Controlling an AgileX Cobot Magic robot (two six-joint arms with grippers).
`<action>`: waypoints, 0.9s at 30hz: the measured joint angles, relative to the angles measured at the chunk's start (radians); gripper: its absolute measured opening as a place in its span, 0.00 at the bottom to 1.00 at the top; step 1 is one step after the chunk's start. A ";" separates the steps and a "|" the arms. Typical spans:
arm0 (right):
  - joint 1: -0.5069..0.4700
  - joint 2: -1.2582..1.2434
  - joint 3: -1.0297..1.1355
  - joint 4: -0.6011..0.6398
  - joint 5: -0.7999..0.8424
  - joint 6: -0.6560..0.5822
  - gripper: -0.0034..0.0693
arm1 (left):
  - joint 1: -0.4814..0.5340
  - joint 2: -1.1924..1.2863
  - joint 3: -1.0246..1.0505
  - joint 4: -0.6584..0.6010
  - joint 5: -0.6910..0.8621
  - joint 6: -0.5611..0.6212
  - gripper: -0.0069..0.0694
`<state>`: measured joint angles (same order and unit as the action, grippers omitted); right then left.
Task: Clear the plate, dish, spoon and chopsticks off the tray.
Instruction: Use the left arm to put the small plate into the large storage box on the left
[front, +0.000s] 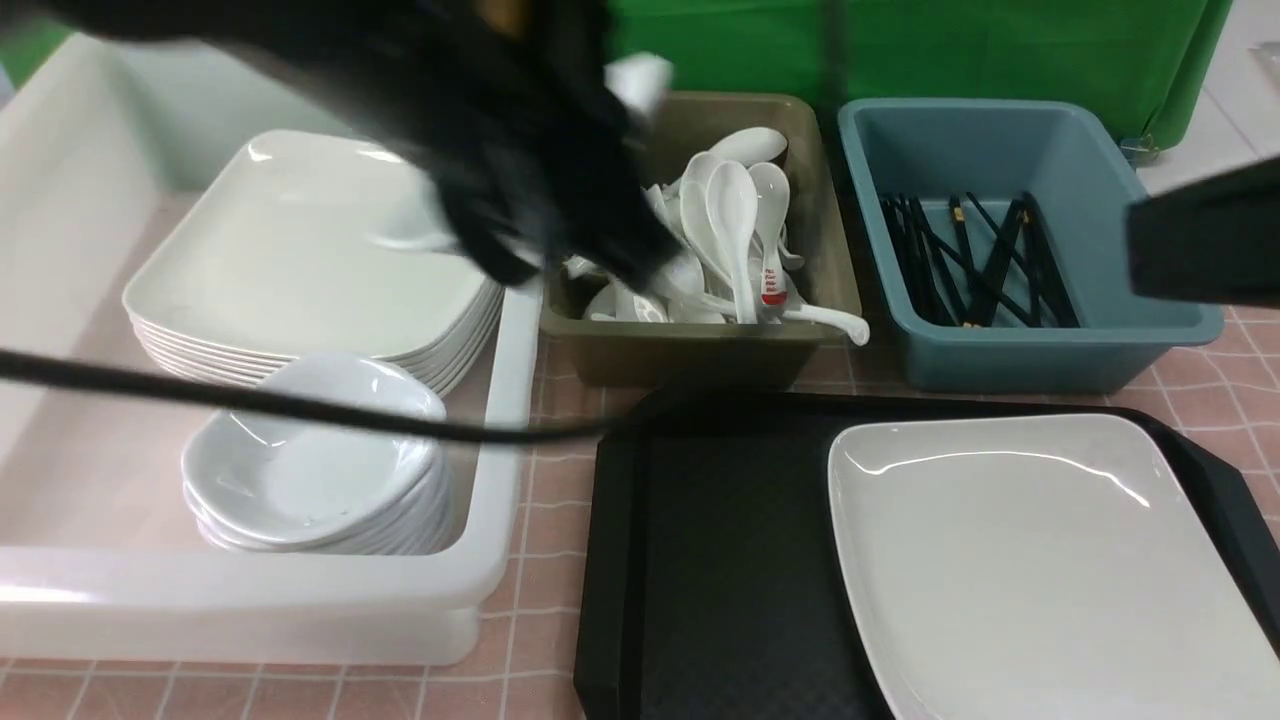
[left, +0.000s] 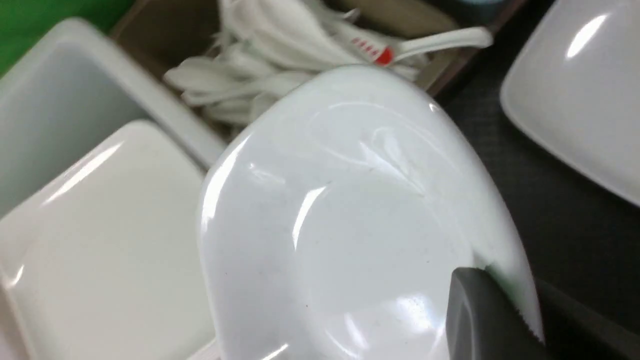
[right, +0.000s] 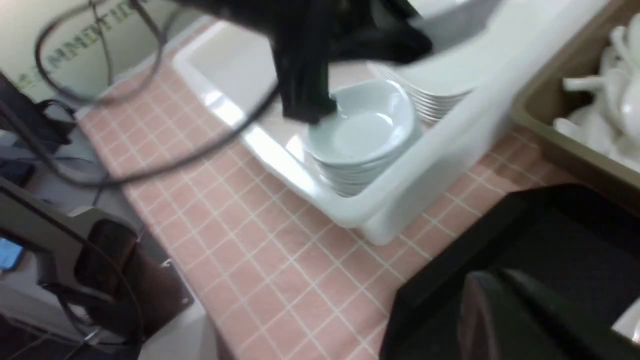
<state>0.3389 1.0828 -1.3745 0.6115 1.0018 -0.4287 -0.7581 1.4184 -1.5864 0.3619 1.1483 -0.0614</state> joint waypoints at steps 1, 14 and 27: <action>0.015 0.025 -0.008 0.002 0.000 -0.002 0.09 | 0.040 -0.015 0.009 -0.001 0.023 -0.008 0.11; 0.223 0.290 -0.075 -0.098 -0.012 0.033 0.09 | 0.336 0.009 0.370 -0.129 -0.156 0.014 0.11; 0.224 0.296 -0.083 -0.127 -0.035 0.060 0.09 | 0.336 0.016 0.430 -0.253 -0.206 0.095 0.56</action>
<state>0.5628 1.3786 -1.4573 0.4843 0.9672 -0.3688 -0.4217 1.4349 -1.1559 0.1091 0.9427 0.0332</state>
